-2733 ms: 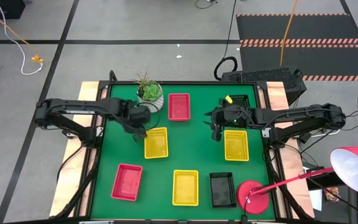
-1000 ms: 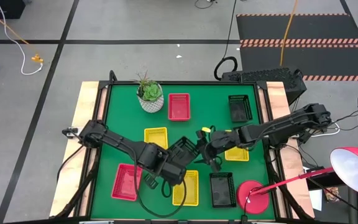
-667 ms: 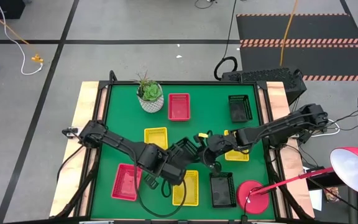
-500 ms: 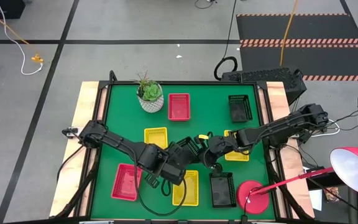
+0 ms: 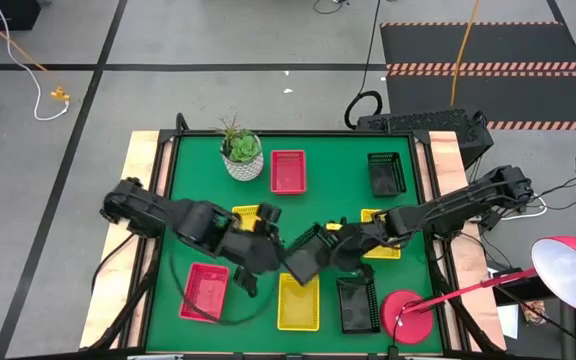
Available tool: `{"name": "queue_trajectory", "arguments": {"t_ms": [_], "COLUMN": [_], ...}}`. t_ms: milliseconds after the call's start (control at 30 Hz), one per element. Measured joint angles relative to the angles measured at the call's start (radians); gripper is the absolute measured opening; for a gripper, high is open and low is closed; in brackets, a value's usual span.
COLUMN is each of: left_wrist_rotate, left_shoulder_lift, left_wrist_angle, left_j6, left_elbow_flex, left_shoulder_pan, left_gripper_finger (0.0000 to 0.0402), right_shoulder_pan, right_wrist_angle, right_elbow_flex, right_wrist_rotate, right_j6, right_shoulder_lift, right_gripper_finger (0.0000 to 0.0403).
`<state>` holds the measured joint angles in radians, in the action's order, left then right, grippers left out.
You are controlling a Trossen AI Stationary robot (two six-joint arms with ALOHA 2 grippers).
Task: Stack baskets by color
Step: Stack the top left black bin on top of the bottom black bin
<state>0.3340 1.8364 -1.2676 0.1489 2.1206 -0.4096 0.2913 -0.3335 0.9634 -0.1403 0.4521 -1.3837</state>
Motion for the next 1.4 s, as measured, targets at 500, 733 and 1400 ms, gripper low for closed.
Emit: {"name": "queue_trajectory", "arguments": {"t_ms": [500, 733, 1400], "left_wrist_rotate": [-0.001, 0.006, -0.001], "left_shoulder_lift": [-0.083, -0.083, -0.083], "left_wrist_angle": [0.118, 0.132, 0.246], "left_j6": [-0.029, -0.066, -0.111], "left_elbow_flex": [0.000, 0.000, -0.001], "left_shoulder_pan": [0.014, 0.040, 0.098], "left_gripper_finger": [0.0177, 0.0177, 0.0177], "right_shoulder_pan": [0.197, 0.277, 0.327], "right_wrist_angle": [-0.312, -0.367, -0.268], "right_elbow_flex": [0.001, -0.031, -0.127], "right_wrist_rotate": [-0.198, -0.201, -0.178], "right_j6": [0.136, 0.150, 0.357], "right_shoulder_lift": [0.196, 0.193, 0.172], "right_gripper_finger": [0.0000, 0.0000, 0.0000]}}
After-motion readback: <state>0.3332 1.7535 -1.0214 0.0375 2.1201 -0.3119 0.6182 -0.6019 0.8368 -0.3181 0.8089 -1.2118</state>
